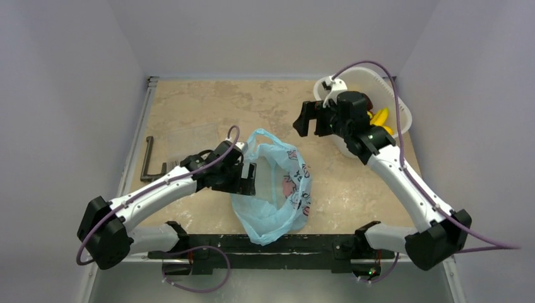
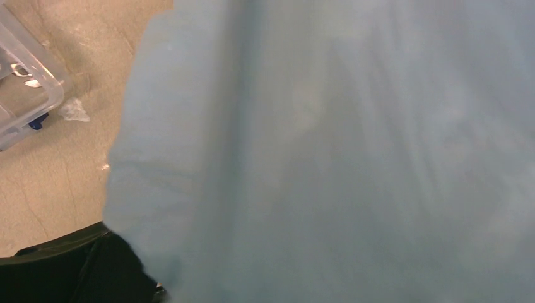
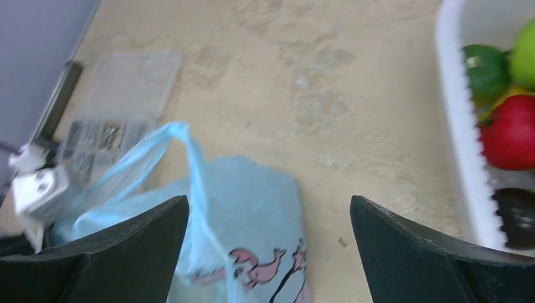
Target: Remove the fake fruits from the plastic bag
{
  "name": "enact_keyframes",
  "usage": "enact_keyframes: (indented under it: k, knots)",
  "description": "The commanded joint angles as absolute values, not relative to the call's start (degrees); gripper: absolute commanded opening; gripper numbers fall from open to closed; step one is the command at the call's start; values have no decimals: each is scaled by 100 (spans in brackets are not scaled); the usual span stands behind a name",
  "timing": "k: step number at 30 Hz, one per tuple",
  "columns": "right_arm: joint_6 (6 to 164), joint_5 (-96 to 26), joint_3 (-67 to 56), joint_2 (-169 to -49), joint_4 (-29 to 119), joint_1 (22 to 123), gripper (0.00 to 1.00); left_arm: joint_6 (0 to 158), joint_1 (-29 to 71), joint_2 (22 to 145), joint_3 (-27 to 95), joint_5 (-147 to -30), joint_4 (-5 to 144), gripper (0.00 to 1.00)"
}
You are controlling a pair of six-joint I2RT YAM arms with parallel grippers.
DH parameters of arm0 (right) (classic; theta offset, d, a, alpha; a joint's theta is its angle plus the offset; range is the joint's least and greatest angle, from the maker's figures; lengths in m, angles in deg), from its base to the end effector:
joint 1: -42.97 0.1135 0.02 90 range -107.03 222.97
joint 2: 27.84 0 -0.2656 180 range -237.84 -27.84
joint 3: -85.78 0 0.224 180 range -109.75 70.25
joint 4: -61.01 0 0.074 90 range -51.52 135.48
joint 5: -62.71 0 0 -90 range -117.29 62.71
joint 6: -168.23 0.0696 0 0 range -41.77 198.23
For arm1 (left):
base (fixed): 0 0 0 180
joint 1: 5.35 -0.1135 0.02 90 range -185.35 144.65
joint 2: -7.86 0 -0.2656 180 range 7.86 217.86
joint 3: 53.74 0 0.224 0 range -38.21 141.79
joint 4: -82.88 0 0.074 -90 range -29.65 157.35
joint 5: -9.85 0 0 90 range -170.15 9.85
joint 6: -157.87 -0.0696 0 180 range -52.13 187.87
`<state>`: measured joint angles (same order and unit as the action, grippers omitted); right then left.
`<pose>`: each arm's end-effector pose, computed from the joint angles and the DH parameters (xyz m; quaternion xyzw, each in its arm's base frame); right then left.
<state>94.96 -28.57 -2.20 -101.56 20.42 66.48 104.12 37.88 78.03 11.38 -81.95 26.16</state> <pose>0.2665 0.1176 0.3599 -0.0561 0.8477 0.1903 0.4920 0.1595 -0.1529 0.2171 0.0629 0.9677 -0.1676 0.1778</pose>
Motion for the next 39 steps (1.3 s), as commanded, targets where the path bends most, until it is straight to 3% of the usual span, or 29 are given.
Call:
enact_keyframes:
  k: [1, 7, 15, 24, 39]
  knots:
    - [9479, -4114, 485, -9473, 2311, 6834, 99, 10100, 3759, 7201, 855, -8918, 3068, 100]
    - [9484, -3655, 649, -8863, 1958, 6881, 99, 9827, 3760, 6359, 1168, -8801, 2299, 100]
    - [9803, -2060, 354, -7922, 1363, 6878, 99, 9896, 3754, 5110, 2410, -7280, 994, 100]
    - [9936, -799, 323, -6778, 1251, 6877, 99, 9626, 3762, 3843, 3639, -5943, 489, 100]
    - [10119, -222, 218, -6399, 1098, 6881, 99, 9454, 3755, 3241, 3827, -5697, 422, 100]
